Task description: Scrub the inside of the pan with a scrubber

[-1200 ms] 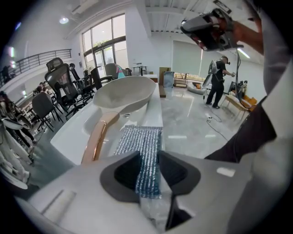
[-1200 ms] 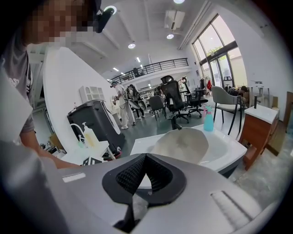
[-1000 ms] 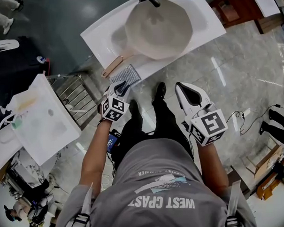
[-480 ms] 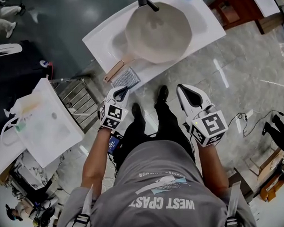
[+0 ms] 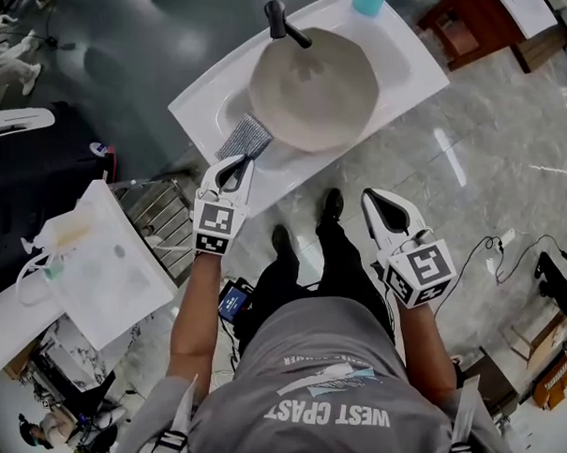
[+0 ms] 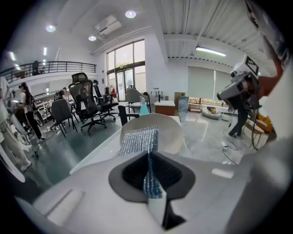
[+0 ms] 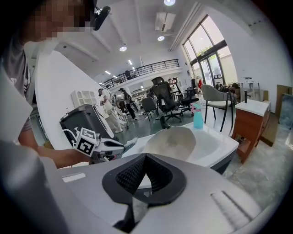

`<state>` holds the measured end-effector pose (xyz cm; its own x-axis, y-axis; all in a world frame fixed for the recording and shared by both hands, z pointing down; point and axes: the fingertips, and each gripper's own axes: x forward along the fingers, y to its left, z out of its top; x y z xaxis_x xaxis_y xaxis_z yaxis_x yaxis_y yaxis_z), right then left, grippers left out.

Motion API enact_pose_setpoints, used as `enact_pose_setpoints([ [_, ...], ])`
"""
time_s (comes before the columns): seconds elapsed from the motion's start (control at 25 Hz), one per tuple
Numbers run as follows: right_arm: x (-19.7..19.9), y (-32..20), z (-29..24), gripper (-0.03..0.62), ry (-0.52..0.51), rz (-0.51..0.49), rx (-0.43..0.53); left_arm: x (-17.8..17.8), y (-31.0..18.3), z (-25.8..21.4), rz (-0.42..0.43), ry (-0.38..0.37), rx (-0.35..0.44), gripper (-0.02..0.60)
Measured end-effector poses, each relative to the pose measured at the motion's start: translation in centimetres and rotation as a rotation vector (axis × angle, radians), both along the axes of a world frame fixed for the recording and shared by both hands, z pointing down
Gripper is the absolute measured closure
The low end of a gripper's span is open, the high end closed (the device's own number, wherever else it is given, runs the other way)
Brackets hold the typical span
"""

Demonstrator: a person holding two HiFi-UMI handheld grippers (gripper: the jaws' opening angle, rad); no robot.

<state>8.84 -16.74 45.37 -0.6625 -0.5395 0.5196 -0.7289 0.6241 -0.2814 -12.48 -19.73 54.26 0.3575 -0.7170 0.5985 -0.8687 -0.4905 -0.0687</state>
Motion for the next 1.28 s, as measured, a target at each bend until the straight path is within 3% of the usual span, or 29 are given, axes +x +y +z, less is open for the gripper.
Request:
enact_pose_setpoints([
  [0.36,5.2,-1.7,0.9,0.592,0.018,0.068,-0.014,2.4,-11.2,1.5,-0.053,-0.015,0.002,0.557],
  [0.8,10.5,-4.0,3.2,0.592,0.033,0.116,-0.053,6.5,-19.8,6.8,-0.058,-0.062,-0.092,0.555],
  [1.08,11.9,-4.3,4.1,0.592,0.033,0.137,-0.064,10.8,-23.0,9.0,0.011,-0.067,-0.116,0.557],
  [1.28,12.9,-4.0,4.2,0.592,0.032,0.164,-0.066,15.5,-22.0,9.7,0.118,-0.052,-0.158,0.557],
])
